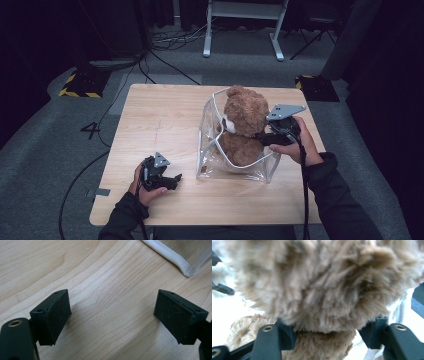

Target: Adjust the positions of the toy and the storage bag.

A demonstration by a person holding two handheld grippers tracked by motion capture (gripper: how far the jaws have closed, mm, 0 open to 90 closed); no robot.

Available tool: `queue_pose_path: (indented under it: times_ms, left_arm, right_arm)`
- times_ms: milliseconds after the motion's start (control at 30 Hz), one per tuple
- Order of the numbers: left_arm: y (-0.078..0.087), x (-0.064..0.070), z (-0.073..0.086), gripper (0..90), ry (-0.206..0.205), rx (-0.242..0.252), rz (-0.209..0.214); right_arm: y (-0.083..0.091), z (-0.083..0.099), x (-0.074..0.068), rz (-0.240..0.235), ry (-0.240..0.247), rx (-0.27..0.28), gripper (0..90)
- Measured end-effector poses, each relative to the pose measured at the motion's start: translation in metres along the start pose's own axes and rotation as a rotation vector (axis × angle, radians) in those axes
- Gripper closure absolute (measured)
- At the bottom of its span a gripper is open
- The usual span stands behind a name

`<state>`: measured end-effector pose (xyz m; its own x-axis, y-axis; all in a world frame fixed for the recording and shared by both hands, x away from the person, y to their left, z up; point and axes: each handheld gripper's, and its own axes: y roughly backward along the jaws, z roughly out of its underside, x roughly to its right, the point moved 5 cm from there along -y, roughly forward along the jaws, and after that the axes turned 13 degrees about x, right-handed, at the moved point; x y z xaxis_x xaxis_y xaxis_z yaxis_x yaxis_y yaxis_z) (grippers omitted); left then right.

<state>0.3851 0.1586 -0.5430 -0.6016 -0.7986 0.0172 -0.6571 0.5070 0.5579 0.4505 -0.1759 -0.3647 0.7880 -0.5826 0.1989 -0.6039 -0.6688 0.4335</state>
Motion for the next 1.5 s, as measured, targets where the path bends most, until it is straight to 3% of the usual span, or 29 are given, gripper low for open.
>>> queue_pose_path:
  times_ms: [167, 267, 900, 1500]
  left_arm:
    - [0.000, 0.000, 0.000, 13.9, 0.000, 0.000, 0.000]
    - [0.000, 0.000, 0.000, 13.9, 0.000, 0.000, -0.001]
    - [0.000, 0.000, 0.000, 13.9, 0.000, 0.000, -0.001]
    - [0.000, 0.000, 0.000, 13.9, 0.000, 0.000, -0.001]
  right_arm:
    - [-0.001, 0.001, 0.001, 0.032, 0.010, -0.019, 36.0]
    - [0.001, -0.001, 0.002, 0.035, 0.005, -0.001, 36.0]
    - [-0.001, 0.003, 0.000, 0.013, -0.001, -0.011, 35.2]
    - [0.011, -0.005, 0.001, 0.000, -0.011, 0.035, 28.9]
